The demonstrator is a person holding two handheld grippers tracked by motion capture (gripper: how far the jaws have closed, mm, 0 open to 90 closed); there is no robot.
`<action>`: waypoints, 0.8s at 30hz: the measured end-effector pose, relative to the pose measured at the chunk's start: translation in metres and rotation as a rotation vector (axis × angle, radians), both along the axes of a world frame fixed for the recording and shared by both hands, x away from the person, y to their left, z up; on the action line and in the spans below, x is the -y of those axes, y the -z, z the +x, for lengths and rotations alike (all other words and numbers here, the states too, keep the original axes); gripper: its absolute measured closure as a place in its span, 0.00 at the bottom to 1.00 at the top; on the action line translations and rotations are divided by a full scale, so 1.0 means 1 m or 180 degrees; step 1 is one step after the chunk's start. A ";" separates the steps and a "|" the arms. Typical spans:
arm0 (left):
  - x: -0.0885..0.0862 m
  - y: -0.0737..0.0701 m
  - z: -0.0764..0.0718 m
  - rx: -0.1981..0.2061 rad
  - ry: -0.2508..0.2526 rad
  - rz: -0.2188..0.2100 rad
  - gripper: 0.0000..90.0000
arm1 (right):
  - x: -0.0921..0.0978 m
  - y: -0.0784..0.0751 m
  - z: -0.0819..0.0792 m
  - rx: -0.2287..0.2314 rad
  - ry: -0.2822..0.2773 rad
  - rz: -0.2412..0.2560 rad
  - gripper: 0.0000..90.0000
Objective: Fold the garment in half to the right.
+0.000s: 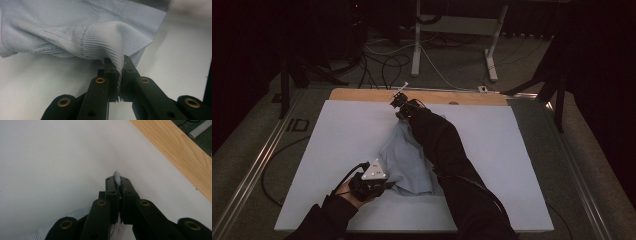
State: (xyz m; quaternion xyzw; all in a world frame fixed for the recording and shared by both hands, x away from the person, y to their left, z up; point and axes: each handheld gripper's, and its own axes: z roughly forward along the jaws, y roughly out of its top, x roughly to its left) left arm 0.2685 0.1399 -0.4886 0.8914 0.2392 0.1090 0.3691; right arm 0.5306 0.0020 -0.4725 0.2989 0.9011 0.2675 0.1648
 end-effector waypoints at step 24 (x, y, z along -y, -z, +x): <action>0.029 -0.030 0.005 0.0140 0.0337 0.0003 0.97 | 0.037 -0.034 -0.010 0.0175 0.0021 0.0248 0.97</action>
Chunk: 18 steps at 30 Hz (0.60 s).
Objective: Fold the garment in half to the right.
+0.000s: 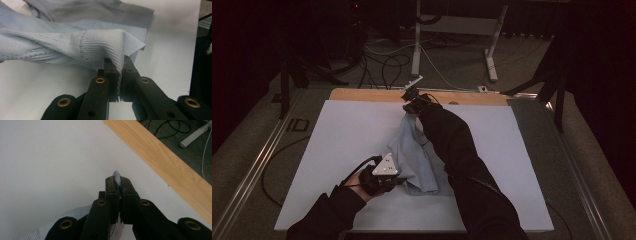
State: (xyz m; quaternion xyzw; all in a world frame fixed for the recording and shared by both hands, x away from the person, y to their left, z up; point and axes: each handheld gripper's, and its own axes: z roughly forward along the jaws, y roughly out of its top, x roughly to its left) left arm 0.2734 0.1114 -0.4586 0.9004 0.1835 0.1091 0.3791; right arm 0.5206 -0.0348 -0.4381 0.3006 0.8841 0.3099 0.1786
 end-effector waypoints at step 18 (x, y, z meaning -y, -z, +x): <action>0.036 -0.012 0.005 0.0076 0.0341 0.0062 0.97 | 0.039 -0.021 -0.009 0.0133 0.0088 0.0136 0.97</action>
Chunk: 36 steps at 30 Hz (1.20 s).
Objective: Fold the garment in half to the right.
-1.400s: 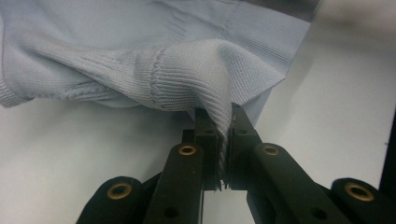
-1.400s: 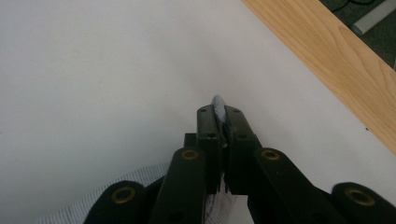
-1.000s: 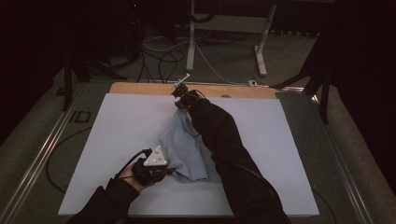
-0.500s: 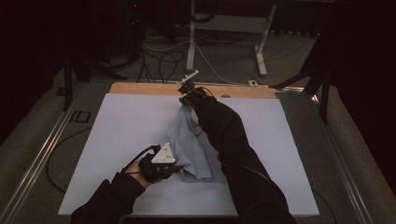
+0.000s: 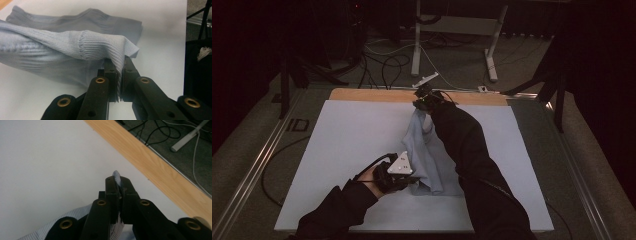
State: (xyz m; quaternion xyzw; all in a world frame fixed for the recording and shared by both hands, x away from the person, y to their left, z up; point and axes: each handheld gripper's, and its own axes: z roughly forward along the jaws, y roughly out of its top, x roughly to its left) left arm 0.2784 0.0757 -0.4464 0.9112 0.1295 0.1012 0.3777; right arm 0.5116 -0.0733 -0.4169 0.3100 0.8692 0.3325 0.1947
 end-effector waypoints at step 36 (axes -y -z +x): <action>0.097 0.019 0.021 -0.0047 0.0753 -0.0017 0.97 | 0.101 0.016 -0.004 -0.0006 0.0041 0.0335 0.97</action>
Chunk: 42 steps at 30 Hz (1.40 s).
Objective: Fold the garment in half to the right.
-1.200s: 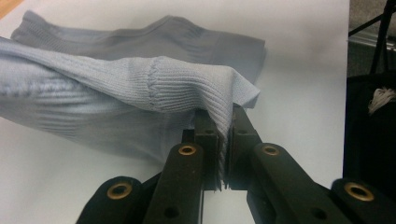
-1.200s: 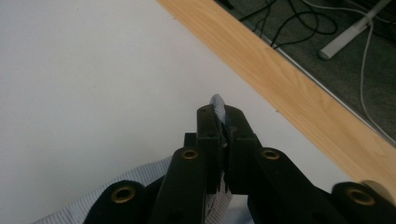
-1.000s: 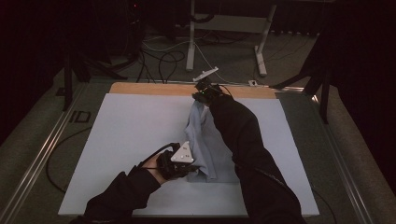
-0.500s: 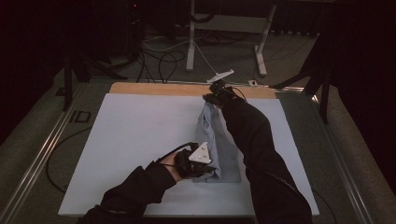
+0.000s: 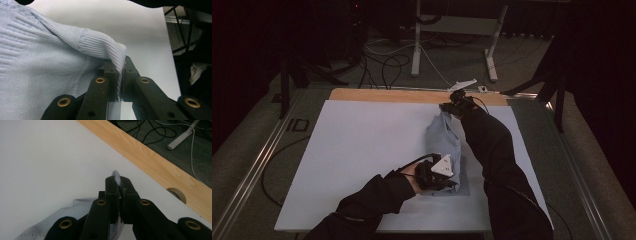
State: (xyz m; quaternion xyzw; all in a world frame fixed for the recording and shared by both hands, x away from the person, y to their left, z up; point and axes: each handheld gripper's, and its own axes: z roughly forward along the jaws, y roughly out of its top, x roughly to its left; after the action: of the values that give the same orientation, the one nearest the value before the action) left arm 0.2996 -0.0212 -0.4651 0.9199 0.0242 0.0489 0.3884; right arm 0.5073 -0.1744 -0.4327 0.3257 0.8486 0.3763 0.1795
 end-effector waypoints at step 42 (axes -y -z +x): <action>0.046 0.024 0.014 -0.0310 0.0568 0.0271 0.60 | 0.046 0.043 0.013 -0.0379 0.0061 0.0526 0.14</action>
State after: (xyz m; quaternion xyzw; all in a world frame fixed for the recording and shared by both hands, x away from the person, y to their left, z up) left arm 0.3139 -0.0669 -0.4892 0.9353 -0.0411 -0.0296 0.3502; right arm 0.5205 -0.2205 -0.4759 0.3693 0.8207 0.4233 0.1048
